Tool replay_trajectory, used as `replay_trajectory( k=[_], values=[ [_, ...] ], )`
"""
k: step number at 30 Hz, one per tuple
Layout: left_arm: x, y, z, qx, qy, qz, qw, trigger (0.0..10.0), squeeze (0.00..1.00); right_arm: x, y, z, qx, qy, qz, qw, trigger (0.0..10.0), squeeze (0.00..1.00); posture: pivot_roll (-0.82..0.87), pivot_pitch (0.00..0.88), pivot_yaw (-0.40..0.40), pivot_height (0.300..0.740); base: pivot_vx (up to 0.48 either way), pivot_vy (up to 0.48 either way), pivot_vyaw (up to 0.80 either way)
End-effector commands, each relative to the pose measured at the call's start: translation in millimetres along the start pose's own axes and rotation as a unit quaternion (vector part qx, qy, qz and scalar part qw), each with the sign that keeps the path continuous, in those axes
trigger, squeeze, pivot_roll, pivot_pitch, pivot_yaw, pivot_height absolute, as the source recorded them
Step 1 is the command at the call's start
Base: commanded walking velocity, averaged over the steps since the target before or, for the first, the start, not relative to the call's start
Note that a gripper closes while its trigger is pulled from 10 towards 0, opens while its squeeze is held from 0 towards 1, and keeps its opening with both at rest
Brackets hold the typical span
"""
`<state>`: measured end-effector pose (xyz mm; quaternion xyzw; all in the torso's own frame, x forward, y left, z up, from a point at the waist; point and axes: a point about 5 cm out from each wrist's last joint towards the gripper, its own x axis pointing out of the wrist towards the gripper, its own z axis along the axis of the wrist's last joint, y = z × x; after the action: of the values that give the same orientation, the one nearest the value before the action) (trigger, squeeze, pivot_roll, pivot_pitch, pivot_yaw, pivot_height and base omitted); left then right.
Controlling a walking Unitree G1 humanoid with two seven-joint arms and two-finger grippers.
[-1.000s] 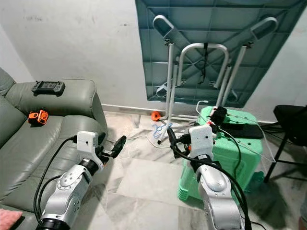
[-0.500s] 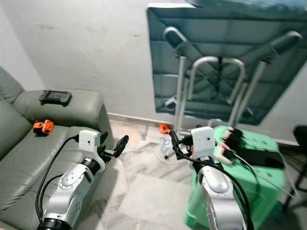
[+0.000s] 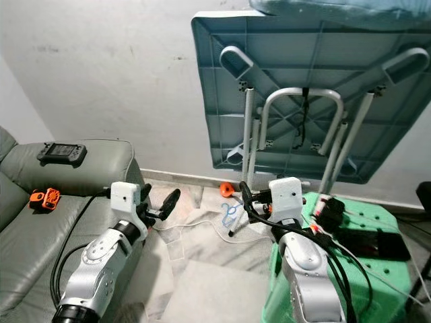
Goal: Move the pillow to the sofa
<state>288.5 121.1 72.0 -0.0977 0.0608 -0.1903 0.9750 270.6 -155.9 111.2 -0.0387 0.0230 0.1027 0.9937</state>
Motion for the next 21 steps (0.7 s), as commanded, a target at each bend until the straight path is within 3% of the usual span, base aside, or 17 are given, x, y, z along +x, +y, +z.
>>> replay_trajectory(
  k=[1,2,7,11,13,20,21],
  values=[
    [-4.1,16.4,-2,0.012,0.009,0.026,1.0,10.0,0.0,2.6,5.6,-3,0.002,0.001,0.008,1.0,10.0,0.0,-0.18,0.0,0.059,0.74,0.368,0.0,0.0],
    [-4.1,16.4,-2,0.012,0.009,0.026,1.0,10.0,0.0,2.6,5.6,-3,0.002,0.001,0.008,1.0,10.0,0.0,-0.18,0.0,0.059,0.74,0.368,0.0,0.0],
    [-15.6,46.9,-24,0.028,0.056,0.072,0.995,10.0,0.0,1.3,-8.1,-24,-0.014,0.031,-0.008,0.999,10.0,0.0,-0.17,0.0,0.053,0.74,0.0,0.0,0.0],
    [-34.4,71.8,-48,0.041,0.117,0.112,0.986,10.0,0.0,-3.8,-19.7,-50,-0.014,0.072,-0.025,0.997,10.0,0.0,-0.16,0.0,0.054,0.74,0.0,0.0,0.0],
    [-40.4,76.8,-55,0.042,0.135,0.12,0.983,10.0,0.0,-5.6,-21.7,-57,-0.014,0.084,-0.029,0.996,10.0,0.0,-0.16,0.0,0.056,0.74,0.0,0.0,0.0],
    [-81.3,98.4,-93,0.043,0.238,0.178,0.954,10.0,0.0,-21.3,-38.8,-103,-0.009,0.168,-0.074,0.983,10.0,0.0,-0.16,0.0,0.06,0.74,0.0,0.0,0.0],
    [-97.5,102.4,-106,0.022,0.267,0.202,0.942,10.0,0.0,-27.8,-42.9,-117,-0.003,0.195,-0.085,0.977,10.0,0.0,-0.16,0.0,0.061,0.74,0.0,0.0,0.0]
  ],
)
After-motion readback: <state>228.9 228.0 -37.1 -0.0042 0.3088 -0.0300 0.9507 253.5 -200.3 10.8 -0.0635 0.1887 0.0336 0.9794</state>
